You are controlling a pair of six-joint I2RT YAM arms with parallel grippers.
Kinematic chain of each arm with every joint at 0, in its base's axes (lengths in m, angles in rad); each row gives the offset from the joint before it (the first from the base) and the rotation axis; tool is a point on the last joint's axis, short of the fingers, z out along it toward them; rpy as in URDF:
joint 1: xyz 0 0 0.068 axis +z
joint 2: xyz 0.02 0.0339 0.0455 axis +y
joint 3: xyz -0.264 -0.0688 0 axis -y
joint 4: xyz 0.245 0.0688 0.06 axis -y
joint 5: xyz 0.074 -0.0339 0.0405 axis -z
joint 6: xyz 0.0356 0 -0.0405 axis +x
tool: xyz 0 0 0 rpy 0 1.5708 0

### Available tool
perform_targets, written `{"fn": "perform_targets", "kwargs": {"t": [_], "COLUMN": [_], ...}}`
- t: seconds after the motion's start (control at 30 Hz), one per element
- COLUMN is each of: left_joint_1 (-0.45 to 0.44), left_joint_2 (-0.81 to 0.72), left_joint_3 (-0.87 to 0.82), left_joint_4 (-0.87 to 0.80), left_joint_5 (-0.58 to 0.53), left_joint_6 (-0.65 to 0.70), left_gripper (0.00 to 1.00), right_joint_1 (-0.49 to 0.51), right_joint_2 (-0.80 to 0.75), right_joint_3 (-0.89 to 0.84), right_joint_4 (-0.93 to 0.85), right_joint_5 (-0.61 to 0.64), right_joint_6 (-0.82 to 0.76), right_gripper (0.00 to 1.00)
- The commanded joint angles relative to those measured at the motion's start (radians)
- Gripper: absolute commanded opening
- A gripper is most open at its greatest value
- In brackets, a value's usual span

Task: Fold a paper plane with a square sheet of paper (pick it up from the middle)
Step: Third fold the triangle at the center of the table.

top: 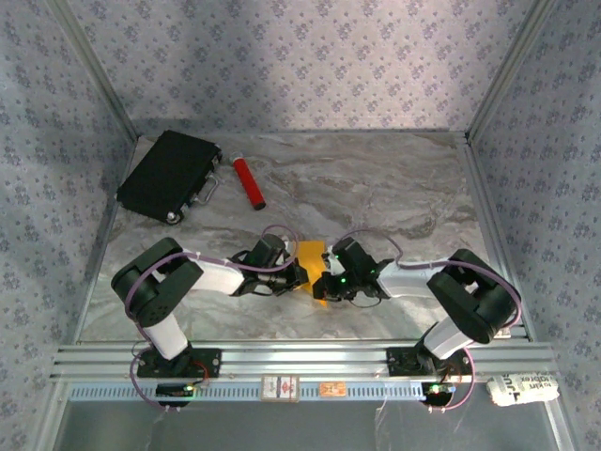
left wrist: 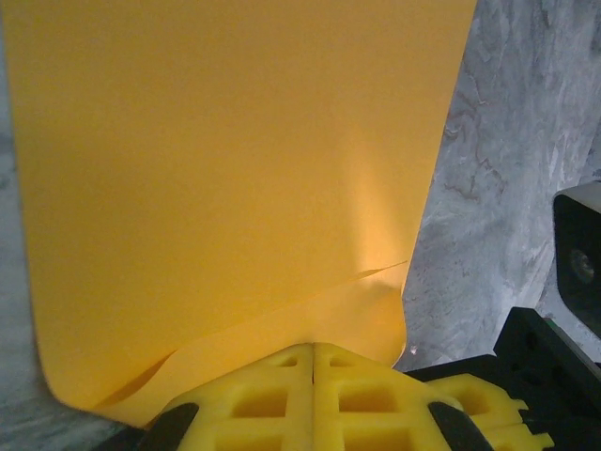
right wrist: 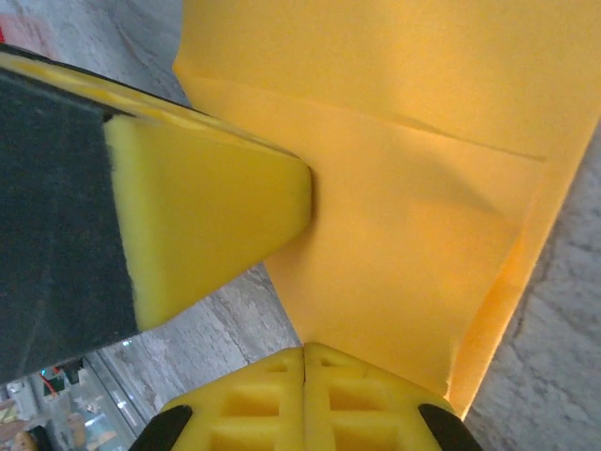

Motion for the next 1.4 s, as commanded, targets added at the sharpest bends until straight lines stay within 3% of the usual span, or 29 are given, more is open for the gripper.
{"fn": "perform_targets", "kwargs": {"t": [0.0, 0.13, 0.3, 0.67, 0.83, 1.37], "left_joint_1": [0.017, 0.018, -0.005, -0.032, 0.017, 0.186], "left_joint_2": [-0.038, -0.08, -0.089, -0.015, 0.007, -0.02], "left_joint_3": [0.035, 0.08, 0.064, 0.045, 0.019, -0.011], "left_joint_4": [-0.099, -0.169, -0.175, -0.163, -0.168, -0.181], "left_joint_5": [-0.018, -0.025, -0.029, -0.09, -0.12, -0.069], "left_joint_6": [0.061, 0.108, 0.063, 0.039, 0.065, 0.171], "left_gripper": [0.01, 0.04, 0.0, 0.0, 0.0, 0.0], "right_joint_1": [-0.004, -0.009, -0.01, -0.01, -0.009, -0.009], "right_joint_2": [0.018, 0.018, 0.027, 0.035, 0.032, 0.029], "right_joint_3": [-0.069, -0.059, -0.05, -0.058, -0.064, -0.073], "right_joint_4": [-0.091, -0.094, -0.08, -0.076, -0.082, -0.076], "right_joint_5": [0.017, 0.026, 0.031, 0.034, 0.04, 0.041], "right_joint_6": [0.036, 0.04, 0.049, 0.046, 0.04, 0.031], "right_gripper": [0.02, 0.0, 0.0, 0.0, 0.0, 0.0]}}
